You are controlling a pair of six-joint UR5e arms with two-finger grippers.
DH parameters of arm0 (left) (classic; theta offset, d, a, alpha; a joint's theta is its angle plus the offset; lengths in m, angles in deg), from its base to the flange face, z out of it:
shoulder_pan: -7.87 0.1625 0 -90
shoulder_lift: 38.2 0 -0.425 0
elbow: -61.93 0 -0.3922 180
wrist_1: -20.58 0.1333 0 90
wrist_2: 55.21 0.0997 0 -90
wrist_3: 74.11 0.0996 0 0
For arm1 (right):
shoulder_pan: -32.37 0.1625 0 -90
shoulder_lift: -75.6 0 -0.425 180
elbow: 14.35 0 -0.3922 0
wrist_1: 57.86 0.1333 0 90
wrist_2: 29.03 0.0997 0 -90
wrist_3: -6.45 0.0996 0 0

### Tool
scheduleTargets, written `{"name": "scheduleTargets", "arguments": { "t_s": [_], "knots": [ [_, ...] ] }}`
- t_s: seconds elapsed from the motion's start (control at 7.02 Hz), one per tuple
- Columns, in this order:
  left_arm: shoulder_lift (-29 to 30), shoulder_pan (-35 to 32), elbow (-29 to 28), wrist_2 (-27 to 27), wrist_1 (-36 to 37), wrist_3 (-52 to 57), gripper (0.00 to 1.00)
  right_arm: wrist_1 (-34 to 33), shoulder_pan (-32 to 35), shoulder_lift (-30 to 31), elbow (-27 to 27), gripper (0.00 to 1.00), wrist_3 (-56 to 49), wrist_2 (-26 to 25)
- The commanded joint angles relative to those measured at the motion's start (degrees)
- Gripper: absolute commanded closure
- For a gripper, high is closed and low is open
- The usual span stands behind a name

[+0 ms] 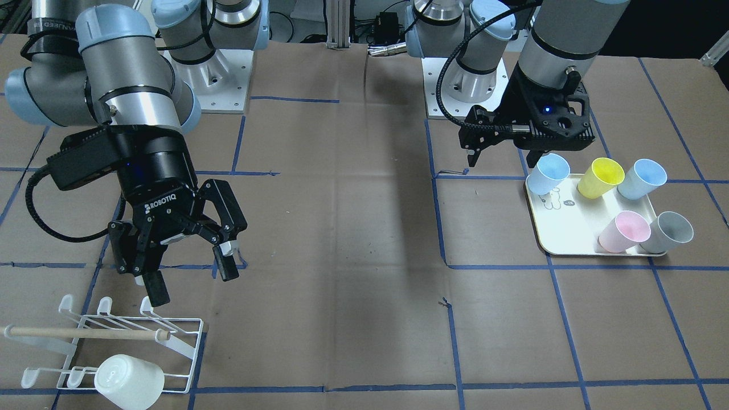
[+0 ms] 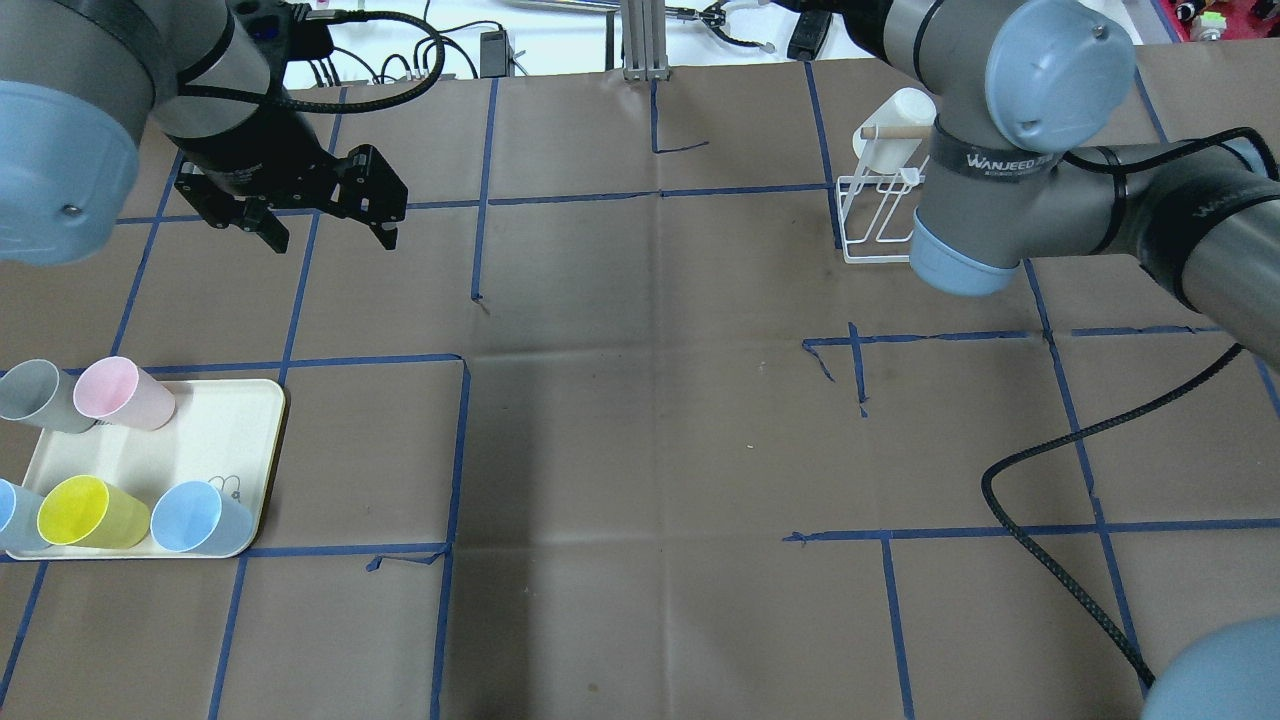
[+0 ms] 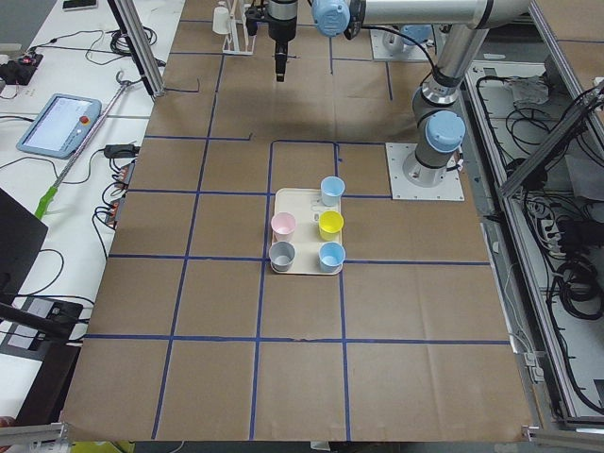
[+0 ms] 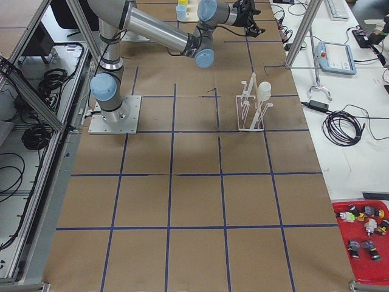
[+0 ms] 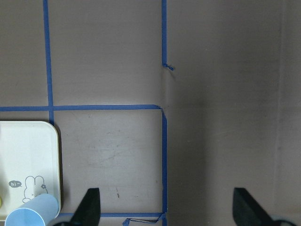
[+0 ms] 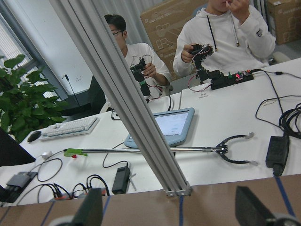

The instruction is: Transfer IKEA cup to right arm and place on rack

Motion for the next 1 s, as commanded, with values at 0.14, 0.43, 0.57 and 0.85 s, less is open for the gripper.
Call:
{"name": "scheduleTargets", "arguments": {
  "t_s": [0.14,0.43,0.57,0.85],
  "knots": [
    [0.1,0.0,-0.2,-0.3,0.0,0.0,0.0,0.0,0.3,4.3,5.1,0.0,24.9,7.5],
    [0.1,-0.1,-0.1,-0.1,0.1,0.0,0.0,0.0,0.4,5.4,8.3,0.0,33.2,9.6],
    [0.0,-0.1,-0.1,-0.1,0.1,0.0,0.0,0.0,1.2,5.4,8.4,0.0,34.1,10.3],
    [0.1,-0.1,0.1,-0.1,0.3,0.0,0.0,0.0,3.4,5.4,8.4,0.0,40.6,10.0]
  ]
}}
